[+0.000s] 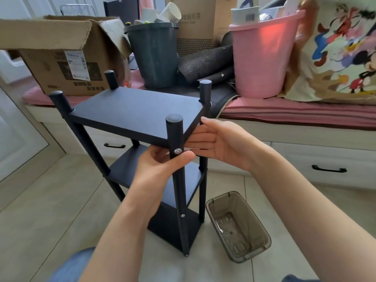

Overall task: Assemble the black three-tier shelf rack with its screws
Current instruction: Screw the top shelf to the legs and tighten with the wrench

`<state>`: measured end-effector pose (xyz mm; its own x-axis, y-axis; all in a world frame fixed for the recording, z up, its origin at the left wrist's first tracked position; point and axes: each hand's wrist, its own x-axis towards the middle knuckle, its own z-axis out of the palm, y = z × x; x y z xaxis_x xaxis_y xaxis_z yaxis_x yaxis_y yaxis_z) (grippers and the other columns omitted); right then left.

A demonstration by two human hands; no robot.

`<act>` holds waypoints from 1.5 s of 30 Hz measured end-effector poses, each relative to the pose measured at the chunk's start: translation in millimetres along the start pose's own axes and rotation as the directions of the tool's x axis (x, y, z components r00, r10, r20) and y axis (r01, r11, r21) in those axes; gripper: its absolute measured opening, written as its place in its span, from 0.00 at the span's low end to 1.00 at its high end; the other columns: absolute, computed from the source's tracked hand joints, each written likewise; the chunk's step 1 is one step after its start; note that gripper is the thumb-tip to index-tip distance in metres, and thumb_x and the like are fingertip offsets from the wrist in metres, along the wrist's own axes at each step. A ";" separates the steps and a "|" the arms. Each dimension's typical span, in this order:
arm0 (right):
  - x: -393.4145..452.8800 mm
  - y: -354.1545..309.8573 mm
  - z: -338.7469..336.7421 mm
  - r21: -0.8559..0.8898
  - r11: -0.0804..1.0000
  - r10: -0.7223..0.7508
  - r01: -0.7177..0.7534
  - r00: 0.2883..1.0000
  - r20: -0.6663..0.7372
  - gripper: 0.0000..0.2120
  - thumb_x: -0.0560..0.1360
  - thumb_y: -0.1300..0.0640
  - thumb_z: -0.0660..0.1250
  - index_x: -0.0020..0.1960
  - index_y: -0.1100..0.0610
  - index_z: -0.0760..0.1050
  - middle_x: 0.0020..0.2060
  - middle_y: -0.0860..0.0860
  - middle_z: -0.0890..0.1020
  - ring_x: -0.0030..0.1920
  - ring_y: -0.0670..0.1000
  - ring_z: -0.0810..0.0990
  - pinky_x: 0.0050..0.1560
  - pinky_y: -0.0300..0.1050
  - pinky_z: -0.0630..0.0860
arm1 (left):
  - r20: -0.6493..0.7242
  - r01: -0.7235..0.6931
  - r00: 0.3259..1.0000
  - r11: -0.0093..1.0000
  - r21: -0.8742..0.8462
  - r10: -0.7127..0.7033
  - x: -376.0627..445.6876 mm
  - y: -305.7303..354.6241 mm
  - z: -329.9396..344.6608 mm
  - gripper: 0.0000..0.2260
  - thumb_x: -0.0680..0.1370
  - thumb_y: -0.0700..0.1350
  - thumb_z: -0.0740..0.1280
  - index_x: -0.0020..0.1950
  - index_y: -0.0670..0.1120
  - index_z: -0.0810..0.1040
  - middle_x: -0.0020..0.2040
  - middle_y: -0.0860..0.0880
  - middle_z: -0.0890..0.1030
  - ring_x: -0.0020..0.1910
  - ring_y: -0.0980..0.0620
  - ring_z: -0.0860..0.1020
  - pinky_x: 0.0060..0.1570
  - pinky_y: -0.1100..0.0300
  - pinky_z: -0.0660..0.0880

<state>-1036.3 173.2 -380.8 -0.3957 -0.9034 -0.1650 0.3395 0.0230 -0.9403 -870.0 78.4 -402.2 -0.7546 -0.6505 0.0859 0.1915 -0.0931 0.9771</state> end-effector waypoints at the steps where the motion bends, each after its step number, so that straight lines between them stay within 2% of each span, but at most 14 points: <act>1: -2.3 1.6 -9.9 -0.024 1.000 0.012 -0.012 1.000 -0.025 0.20 0.83 0.49 0.58 0.59 0.65 0.78 0.52 0.60 0.85 0.54 0.56 0.85 0.50 0.46 0.83 | 0.021 -0.002 1.000 1.000 -0.029 0.003 -0.8 3.6 -3.7 0.13 0.60 0.50 0.82 0.43 0.57 0.87 0.46 0.52 0.87 0.53 0.51 0.85 0.50 0.63 0.80; 7: -17.1 48.4 -94.5 -0.116 0.969 0.192 -0.218 0.959 -0.207 0.18 0.83 0.49 0.60 0.61 0.62 0.77 0.53 0.59 0.85 0.55 0.57 0.84 0.52 0.50 0.81 | 0.095 0.074 0.993 0.991 -0.114 -0.063 -4.4 12.4 -12.6 0.16 0.62 0.44 0.83 0.48 0.49 0.86 0.51 0.45 0.87 0.55 0.44 0.85 0.50 0.60 0.81; 12: -16.8 138.6 -137.7 -0.070 0.867 0.426 -0.493 0.807 -0.409 0.14 0.83 0.55 0.60 0.60 0.64 0.76 0.50 0.59 0.86 0.48 0.56 0.85 0.53 0.51 0.80 | 0.053 0.078 0.996 0.993 -0.091 -0.074 -3.9 12.7 -11.5 0.23 0.64 0.45 0.82 0.56 0.43 0.81 0.53 0.46 0.87 0.53 0.44 0.86 0.49 0.60 0.81; 15: -8.9 192.7 -147.4 -0.092 0.780 0.494 -0.619 0.700 -0.516 0.11 0.83 0.59 0.60 0.57 0.66 0.76 0.50 0.61 0.85 0.40 0.54 0.81 0.42 0.45 0.77 | 0.040 0.055 0.998 0.995 -0.082 -0.051 -1.8 9.1 -10.5 0.21 0.66 0.45 0.80 0.57 0.43 0.81 0.54 0.46 0.87 0.53 0.44 0.86 0.51 0.59 0.81; 17: -0.3 224.5 -149.2 -0.130 0.733 0.512 -0.668 0.667 -0.541 0.08 0.82 0.63 0.60 0.51 0.66 0.76 0.41 0.60 0.83 0.32 0.52 0.77 0.32 0.41 0.70 | 0.022 0.026 0.999 0.996 -0.085 -0.024 -1.2 6.6 -7.0 0.23 0.65 0.48 0.78 0.57 0.43 0.80 0.55 0.46 0.87 0.53 0.44 0.86 0.52 0.58 0.81; 18: 4.3 239.9 -149.9 -0.170 0.709 0.511 -0.685 0.664 -0.546 0.07 0.81 0.64 0.60 0.49 0.66 0.75 0.37 0.58 0.82 0.29 0.51 0.76 0.29 0.40 0.69 | 0.008 0.012 1.000 0.996 -0.088 -0.011 -1.3 5.7 -4.6 0.23 0.64 0.49 0.78 0.57 0.44 0.80 0.55 0.46 0.87 0.53 0.44 0.86 0.52 0.58 0.81; 20: 15.1 267.6 -154.6 -0.268 0.661 0.483 -0.701 0.671 -0.562 0.06 0.80 0.64 0.61 0.49 0.65 0.76 0.38 0.58 0.82 0.32 0.52 0.78 0.30 0.41 0.73 | -0.010 -0.016 1.000 0.995 -0.099 0.015 -0.6 2.0 1.4 0.21 0.64 0.50 0.77 0.55 0.45 0.82 0.54 0.47 0.87 0.52 0.44 0.86 0.53 0.59 0.81; 24: 35.8 310.0 -165.3 -0.425 0.542 0.443 -0.725 0.676 -0.589 0.08 0.79 0.62 0.62 0.44 0.62 0.77 0.46 0.62 0.84 0.44 0.58 0.82 0.49 0.52 0.81 | -0.029 -0.046 0.999 0.995 -0.090 0.043 2.9 -3.3 14.5 0.16 0.65 0.49 0.77 0.51 0.48 0.84 0.53 0.47 0.87 0.52 0.46 0.86 0.52 0.61 0.81; 28: 47.4 332.8 -172.9 -0.571 0.401 0.395 -0.716 0.698 -0.598 0.02 0.79 0.59 0.64 0.47 0.58 0.73 0.47 0.56 0.79 0.45 0.54 0.78 0.37 0.42 0.74 | -0.014 -0.051 0.999 0.997 -0.061 0.050 9.9 -4.2 22.8 0.08 0.65 0.50 0.77 0.43 0.54 0.87 0.51 0.49 0.87 0.51 0.47 0.86 0.50 0.62 0.81; 30: 53.3 343.8 -178.7 -0.603 0.375 0.386 -0.704 0.710 -0.589 0.02 0.79 0.60 0.65 0.51 0.59 0.74 0.49 0.55 0.79 0.47 0.53 0.79 0.35 0.40 0.71 | -0.004 -0.055 0.998 0.998 -0.033 0.055 12.2 -4.2 24.1 0.07 0.65 0.50 0.76 0.42 0.57 0.87 0.51 0.50 0.87 0.50 0.47 0.86 0.50 0.62 0.81; 33: 60.7 356.6 -179.7 -0.626 0.357 0.381 -0.693 0.720 -0.580 0.07 0.80 0.59 0.64 0.55 0.61 0.76 0.52 0.57 0.81 0.51 0.55 0.81 0.43 0.44 0.76 | -0.005 -0.071 0.997 0.997 0.002 0.071 12.8 -6.5 23.4 0.07 0.65 0.51 0.75 0.42 0.57 0.87 0.52 0.49 0.87 0.50 0.45 0.86 0.51 0.60 0.81; 37: 66.4 373.3 -176.5 -0.675 0.277 0.333 -0.684 0.727 -0.600 0.09 0.80 0.57 0.64 0.59 0.58 0.75 0.57 0.56 0.80 0.56 0.55 0.80 0.57 0.50 0.78 | -0.118 -0.147 0.980 0.981 0.130 0.163 13.5 -11.0 26.7 0.08 0.64 0.54 0.75 0.42 0.58 0.87 0.49 0.49 0.88 0.45 0.45 0.87 0.49 0.57 0.82; 40: 71.5 377.1 -173.0 -0.705 0.209 0.285 -0.678 0.732 -0.619 0.10 0.81 0.58 0.60 0.60 0.56 0.76 0.59 0.54 0.80 0.59 0.55 0.79 0.60 0.50 0.77 | -0.138 -0.164 0.973 0.974 0.155 0.186 14.7 -13.2 30.4 0.08 0.64 0.54 0.75 0.42 0.56 0.87 0.48 0.48 0.88 0.42 0.45 0.87 0.47 0.59 0.82; 45: 75.1 379.8 -164.5 -0.752 0.086 0.218 -0.653 0.749 -0.625 0.14 0.81 0.63 0.56 0.60 0.55 0.77 0.61 0.53 0.79 0.62 0.53 0.78 0.59 0.45 0.73 | -0.151 -0.162 0.969 0.967 0.198 0.193 16.4 -16.6 29.7 0.10 0.64 0.54 0.74 0.42 0.53 0.87 0.43 0.46 0.88 0.47 0.44 0.87 0.53 0.54 0.82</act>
<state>-1077.5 184.5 -799.3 -0.7562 -0.4041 -0.5147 -0.3543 0.9141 -0.1973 -904.2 91.6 -411.2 -0.5999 -0.7623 0.2429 0.1829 0.1649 0.9692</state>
